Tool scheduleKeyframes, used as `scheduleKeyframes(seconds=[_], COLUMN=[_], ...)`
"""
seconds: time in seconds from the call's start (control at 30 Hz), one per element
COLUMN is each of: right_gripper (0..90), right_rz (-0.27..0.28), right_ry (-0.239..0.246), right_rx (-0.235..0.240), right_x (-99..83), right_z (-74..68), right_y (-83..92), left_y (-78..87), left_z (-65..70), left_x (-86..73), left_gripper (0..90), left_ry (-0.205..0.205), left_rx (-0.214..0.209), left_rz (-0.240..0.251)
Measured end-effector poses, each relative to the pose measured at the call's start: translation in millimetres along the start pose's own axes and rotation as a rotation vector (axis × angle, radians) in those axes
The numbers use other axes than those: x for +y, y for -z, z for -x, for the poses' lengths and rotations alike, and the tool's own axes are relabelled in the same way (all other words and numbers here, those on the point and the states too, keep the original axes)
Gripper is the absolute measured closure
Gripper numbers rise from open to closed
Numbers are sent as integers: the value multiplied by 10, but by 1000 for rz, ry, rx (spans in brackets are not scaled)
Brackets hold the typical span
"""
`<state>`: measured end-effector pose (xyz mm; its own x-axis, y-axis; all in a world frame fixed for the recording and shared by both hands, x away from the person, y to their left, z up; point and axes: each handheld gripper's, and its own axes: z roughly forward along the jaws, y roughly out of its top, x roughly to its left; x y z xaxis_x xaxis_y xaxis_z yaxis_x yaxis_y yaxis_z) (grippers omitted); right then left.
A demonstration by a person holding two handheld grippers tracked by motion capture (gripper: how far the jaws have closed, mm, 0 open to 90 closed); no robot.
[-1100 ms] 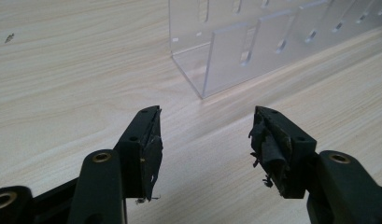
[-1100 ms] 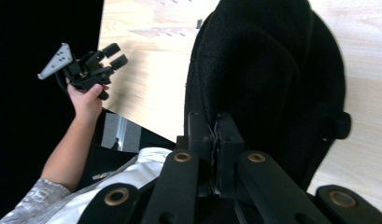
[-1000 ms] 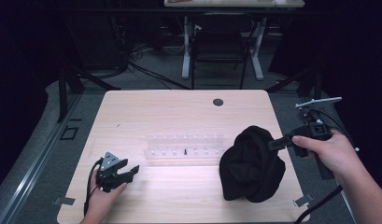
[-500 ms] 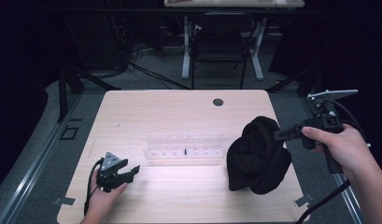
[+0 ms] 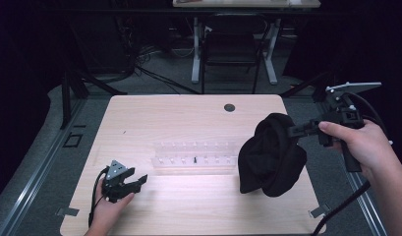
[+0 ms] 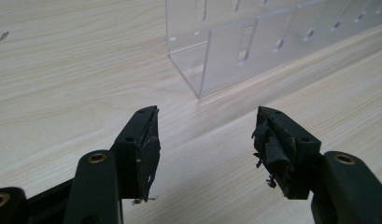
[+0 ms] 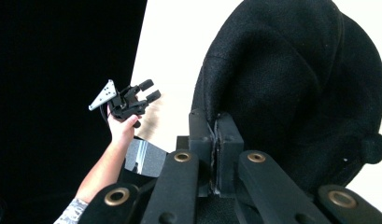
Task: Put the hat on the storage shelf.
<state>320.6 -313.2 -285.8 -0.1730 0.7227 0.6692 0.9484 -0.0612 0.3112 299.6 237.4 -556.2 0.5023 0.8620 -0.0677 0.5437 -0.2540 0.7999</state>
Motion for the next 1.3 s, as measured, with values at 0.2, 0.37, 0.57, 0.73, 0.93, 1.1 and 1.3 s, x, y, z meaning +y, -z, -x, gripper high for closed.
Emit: scheduleKeyframes(seconds=[0.2, 0.37, 0.57, 0.73, 0.93, 1.1, 1.3], right_gripper=[882, 883, 882, 883, 882, 883, 883], right_rz=[5, 16, 33, 41, 46, 42, 35], right_ry=[1, 5, 21, 29, 35, 32, 33], right_rx=[1, 11, 24, 34, 41, 45, 45], right_x=[65, 123, 202, 257, 322, 375, 453], right_z=[-49, -100, -197, -248, -295, -330, -378], right_y=[20, 24, 35, 27, -24, -103, -192], left_y=[-2, -1, -2, 1, 3, 6, 6], left_z=[-3, -4, -5, -6, -7, -10, -12], left_x=[-2, -1, 0, 1, 2, 5, 6], left_gripper=[408, 408, 408, 408, 408, 408, 408], left_ry=[4, 1, 2, 3, 4, 3, 3], left_rx=[2, 1, 1, -1, -1, -5, -6], left_rz=[7, 7, 7, 8, 10, 3, 3])
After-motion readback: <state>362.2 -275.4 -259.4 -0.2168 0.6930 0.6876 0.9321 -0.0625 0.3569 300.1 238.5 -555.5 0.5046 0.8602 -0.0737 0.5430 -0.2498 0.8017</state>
